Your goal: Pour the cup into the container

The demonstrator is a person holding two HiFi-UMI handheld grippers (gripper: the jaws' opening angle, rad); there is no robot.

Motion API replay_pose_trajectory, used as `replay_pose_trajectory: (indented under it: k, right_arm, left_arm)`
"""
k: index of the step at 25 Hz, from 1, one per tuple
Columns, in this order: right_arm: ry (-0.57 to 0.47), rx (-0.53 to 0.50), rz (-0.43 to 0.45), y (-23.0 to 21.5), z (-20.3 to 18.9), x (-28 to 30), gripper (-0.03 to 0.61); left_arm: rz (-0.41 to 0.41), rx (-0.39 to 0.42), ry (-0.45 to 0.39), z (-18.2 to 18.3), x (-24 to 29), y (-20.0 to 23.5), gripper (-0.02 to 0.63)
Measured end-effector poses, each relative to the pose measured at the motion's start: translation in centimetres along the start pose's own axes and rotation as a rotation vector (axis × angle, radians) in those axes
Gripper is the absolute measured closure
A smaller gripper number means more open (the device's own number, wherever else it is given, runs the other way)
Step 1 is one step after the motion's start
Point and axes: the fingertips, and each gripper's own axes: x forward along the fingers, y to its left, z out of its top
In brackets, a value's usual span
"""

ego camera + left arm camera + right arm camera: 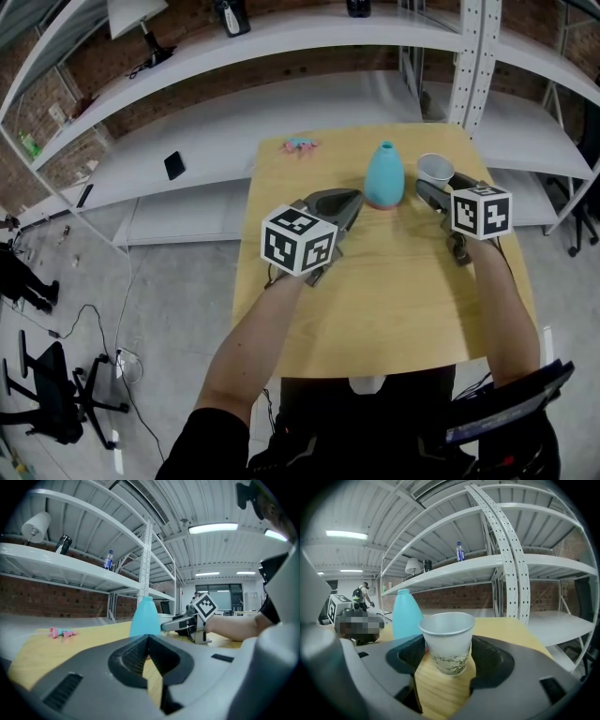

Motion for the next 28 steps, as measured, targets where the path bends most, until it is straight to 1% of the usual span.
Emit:
replay_pose_trajectory:
  k: [5,8,12,17,22,25,28]
  right_arm:
    - [0.001,-0.001,0.001,-0.1,-0.1,0.0,0.273]
    - [0.003,-0.004,0.007,0.0,-0.1,0.0,0.275]
    - [0.0,-0.002,0.004,0.0,-0.1,-0.1,0.278]
    - [-0.007,-0.001,0.005,0.0,0.0,-0.2,0.281]
    - [-0.004,0.004,0.002,-0.2,-0.1,-0.2,0.281]
    - [-0.012,0.006,0.002,-0.1,0.1,-0.5,0.281]
    - [-0.015,0.003,0.01,0.1,0.3,-0.6,0.281]
  left_arm:
    - [-0.018,-0.003,0.024,-0.3,0.3,0.0,0.612]
    - [-0.009,-0.004,0.019,-0.2,0.1,0.2,0.612]
    - [-0.01,-0.009,0.039,-0.6,0.1,0.3,0.612]
    - [0.018,-0.033,0.077,-1.1,-0.2,0.9,0.612]
    - [0.029,-0.047,0.109,-1.7,0.0,1.2,0.612]
    - [0.025,-0.045,0.107,-1.6,-0.2,1.2,0.614]
    - [0.0,-0.028,0.085,-1.2,-0.4,0.7,0.614]
